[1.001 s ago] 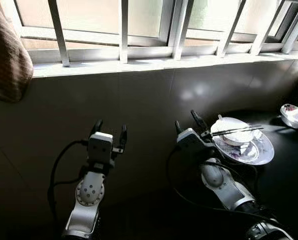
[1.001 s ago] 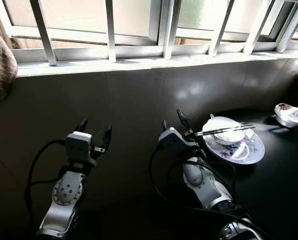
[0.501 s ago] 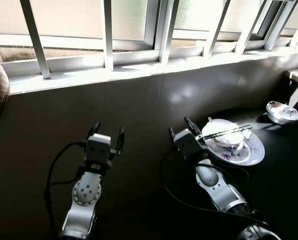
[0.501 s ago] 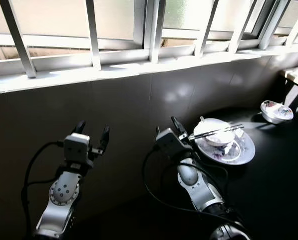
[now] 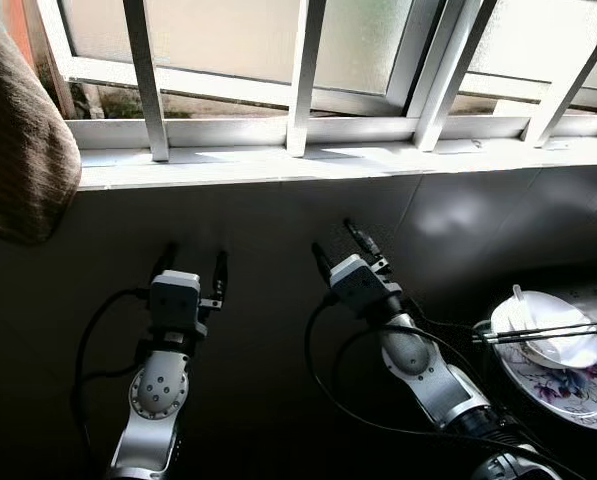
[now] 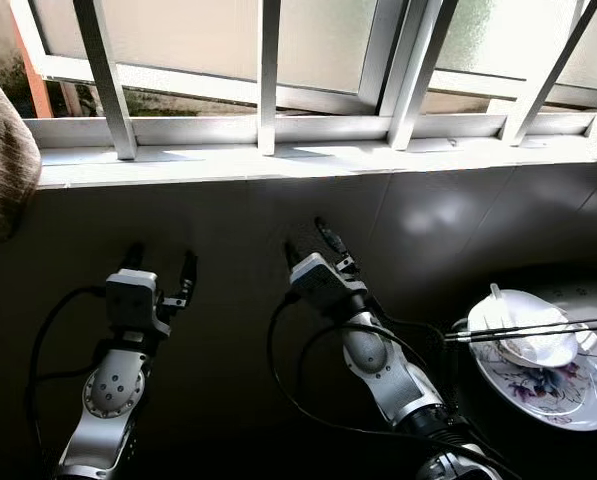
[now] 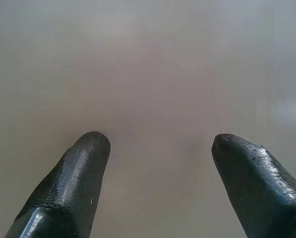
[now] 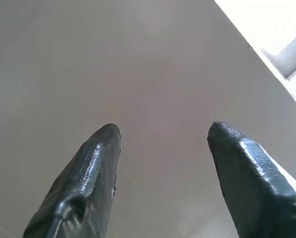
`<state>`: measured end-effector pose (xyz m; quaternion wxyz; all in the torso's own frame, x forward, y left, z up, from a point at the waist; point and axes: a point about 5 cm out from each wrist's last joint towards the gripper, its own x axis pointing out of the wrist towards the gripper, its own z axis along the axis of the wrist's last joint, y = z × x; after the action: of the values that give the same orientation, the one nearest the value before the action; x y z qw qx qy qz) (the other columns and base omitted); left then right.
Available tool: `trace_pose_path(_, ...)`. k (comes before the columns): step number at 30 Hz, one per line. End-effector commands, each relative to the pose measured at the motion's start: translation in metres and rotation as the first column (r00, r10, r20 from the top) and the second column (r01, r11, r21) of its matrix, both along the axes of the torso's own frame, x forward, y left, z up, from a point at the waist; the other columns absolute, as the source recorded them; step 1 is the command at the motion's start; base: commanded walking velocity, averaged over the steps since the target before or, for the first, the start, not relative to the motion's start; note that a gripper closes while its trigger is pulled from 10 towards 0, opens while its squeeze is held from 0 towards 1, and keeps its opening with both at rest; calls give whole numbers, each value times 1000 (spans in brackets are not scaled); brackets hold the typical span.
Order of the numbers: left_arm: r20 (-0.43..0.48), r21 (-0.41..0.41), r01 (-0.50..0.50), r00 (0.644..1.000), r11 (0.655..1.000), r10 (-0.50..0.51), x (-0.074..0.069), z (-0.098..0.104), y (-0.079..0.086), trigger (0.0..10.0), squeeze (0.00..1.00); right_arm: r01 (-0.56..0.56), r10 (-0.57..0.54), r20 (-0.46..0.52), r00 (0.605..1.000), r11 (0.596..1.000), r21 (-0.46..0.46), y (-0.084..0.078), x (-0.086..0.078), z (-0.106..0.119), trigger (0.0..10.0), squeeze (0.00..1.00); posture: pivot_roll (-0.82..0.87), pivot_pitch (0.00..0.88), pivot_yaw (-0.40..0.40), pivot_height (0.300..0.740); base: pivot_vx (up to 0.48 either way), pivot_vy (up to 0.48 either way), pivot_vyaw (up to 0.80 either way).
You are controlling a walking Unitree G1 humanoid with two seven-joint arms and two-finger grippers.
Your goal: Kitchen organization
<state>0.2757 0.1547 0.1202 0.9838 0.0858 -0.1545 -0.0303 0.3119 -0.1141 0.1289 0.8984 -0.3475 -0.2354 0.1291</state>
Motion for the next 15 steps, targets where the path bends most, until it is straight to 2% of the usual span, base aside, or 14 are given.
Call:
trace_pose_path(1,7,11,42,999,999,-42,0,2,-10,10000,0,21,-20,44,999,999,-38,1,-4,0,10000,0,42,0,-87,740,0,0,0)
trace_pose_path(5,6,11,42,999,999,-42,0,1,-10,10000,0,94,-93,26,995,995,-32,-8,-3,-4,10000,0,41,0,-89,740,0,0,0)
trace_pose_path(6,6,9,41,999,999,-42,0,1,-10,10000,0,143,-143,2,990,990,-1,-15,-3,-6,10000,0,42,0,-91,740,0,0,0)
trace_pose_path(8,5,7,40,999,999,-40,-1,1,-10,10000,0,174,-172,-45,984,983,54,-21,-3,-9,10000,0,40,0,-91,740,0,0,0)
trace_pose_path(9,5,7,39,999,999,-39,-1,0,-10,10000,0,221,-209,-106,972,969,115,-28,-2,-13,10000,0,40,0,-91,740,0,0,0)
trace_pose_path(10,1,7,38,999,999,-38,-1,0,-9,10000,0,331,-270,-246,931,908,255,-43,-1,-21,10000,0,36,0,-91,740,0,0,0)
trace_pose_path(11,-1,7,38,999,999,-38,0,0,-9,10000,0,349,-269,-279,922,890,295,-46,-1,-23,10000,0,33,0,-89,740,0,0,0)
trace_pose_path(13,-1,7,38,999,999,-38,0,0,-9,10000,0,352,-264,-291,920,882,313,-47,-1,-24,10000,0,31,0,-88,740,0,0,-256)
trace_pose_path(14,-3,11,41,999,999,-41,0,-1,-10,10000,0,354,-166,-388,907,800,485,-46,0,-24,10000,0,25,0,-83,740,0,0,-800)
trace_pose_path(15,-3,11,41,999,999,-41,0,-1,-10,10000,0,354,-166,-388,907,800,485,-46,0,-24,10000,0,25,0,-83,740,0,0,-800)
